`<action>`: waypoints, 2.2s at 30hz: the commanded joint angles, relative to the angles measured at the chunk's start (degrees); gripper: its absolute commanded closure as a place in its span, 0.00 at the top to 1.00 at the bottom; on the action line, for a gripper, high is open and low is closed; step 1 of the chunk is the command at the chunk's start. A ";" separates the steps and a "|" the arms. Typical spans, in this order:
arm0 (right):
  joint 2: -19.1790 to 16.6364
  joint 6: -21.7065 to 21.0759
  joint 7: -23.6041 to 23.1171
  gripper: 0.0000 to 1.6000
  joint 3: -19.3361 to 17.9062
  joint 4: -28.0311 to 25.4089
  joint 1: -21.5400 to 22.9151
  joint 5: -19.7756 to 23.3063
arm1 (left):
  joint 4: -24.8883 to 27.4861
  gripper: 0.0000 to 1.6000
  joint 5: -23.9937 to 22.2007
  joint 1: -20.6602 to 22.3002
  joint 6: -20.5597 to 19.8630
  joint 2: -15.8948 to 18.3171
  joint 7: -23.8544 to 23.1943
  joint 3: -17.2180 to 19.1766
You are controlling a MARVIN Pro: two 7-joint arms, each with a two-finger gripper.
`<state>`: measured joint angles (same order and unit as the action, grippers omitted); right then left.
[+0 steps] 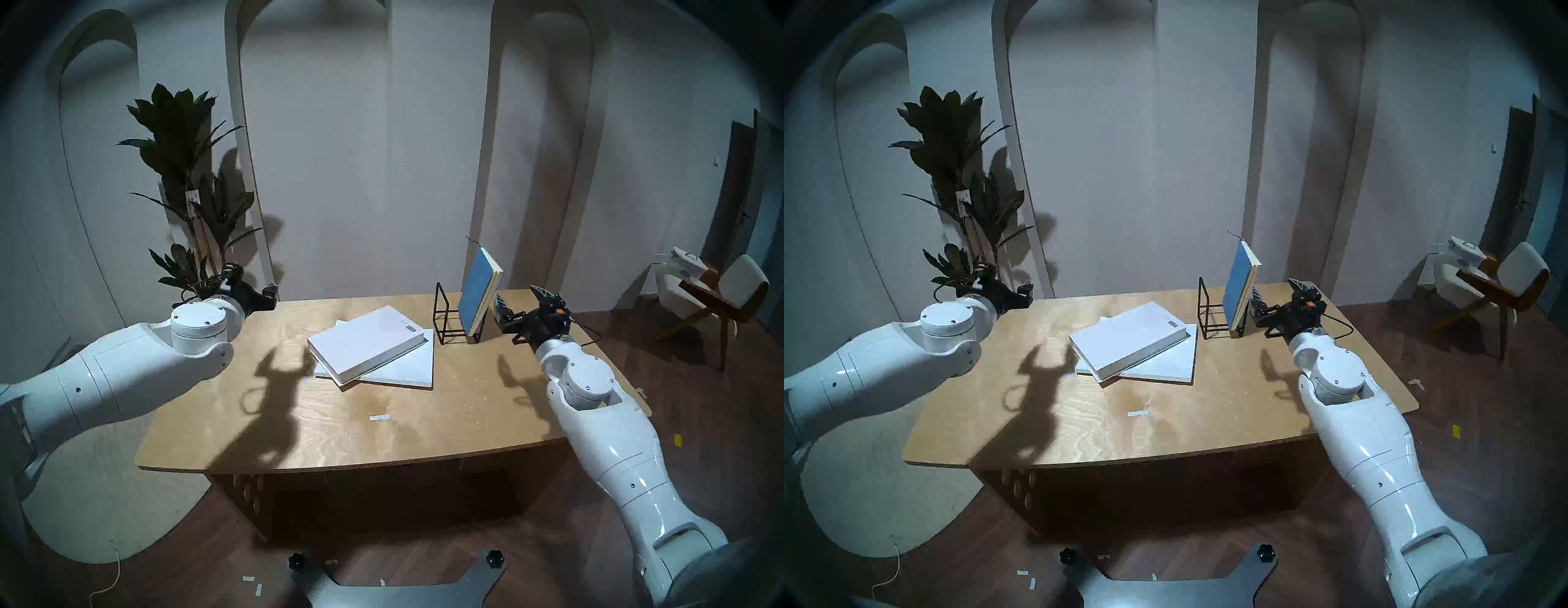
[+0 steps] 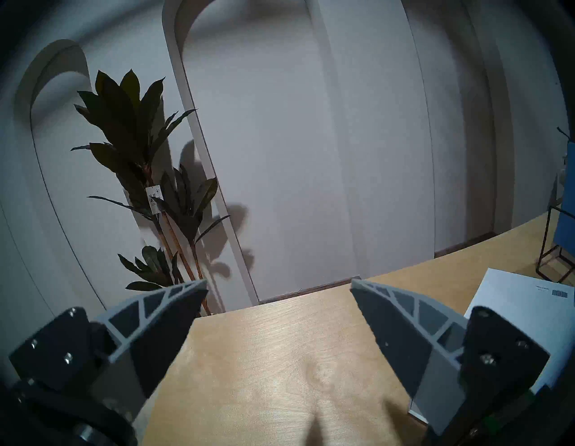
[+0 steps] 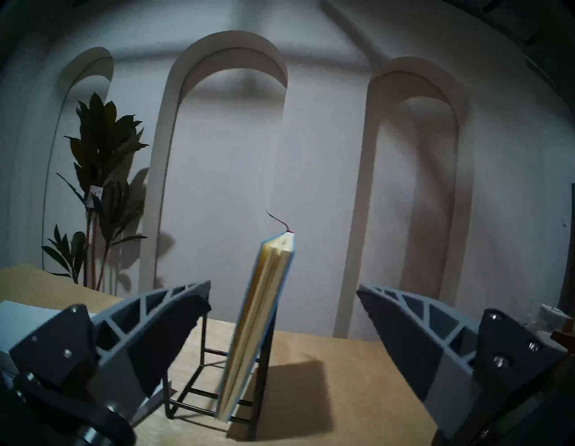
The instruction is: Stack the books into one stack
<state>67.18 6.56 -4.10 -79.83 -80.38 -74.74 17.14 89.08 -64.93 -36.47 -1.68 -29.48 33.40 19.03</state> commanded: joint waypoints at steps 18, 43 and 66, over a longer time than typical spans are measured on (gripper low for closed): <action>9.98 -2.78 3.07 1.00 3.77 15.41 16.25 -9.31 | 0.56 1.00 0.23 1.71 0.20 0.12 0.26 1.14; 14.12 9.38 23.62 1.00 7.65 13.96 9.99 -18.98 | 0.32 1.00 0.22 1.96 0.10 0.19 -0.86 1.18; 0.36 5.84 4.57 1.00 7.50 13.58 12.14 -8.45 | 0.32 1.00 0.21 1.98 0.11 0.20 -0.87 1.15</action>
<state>72.43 9.91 5.73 -73.89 -68.39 -65.22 6.91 89.48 -64.90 -36.09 -1.67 -29.13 32.38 19.02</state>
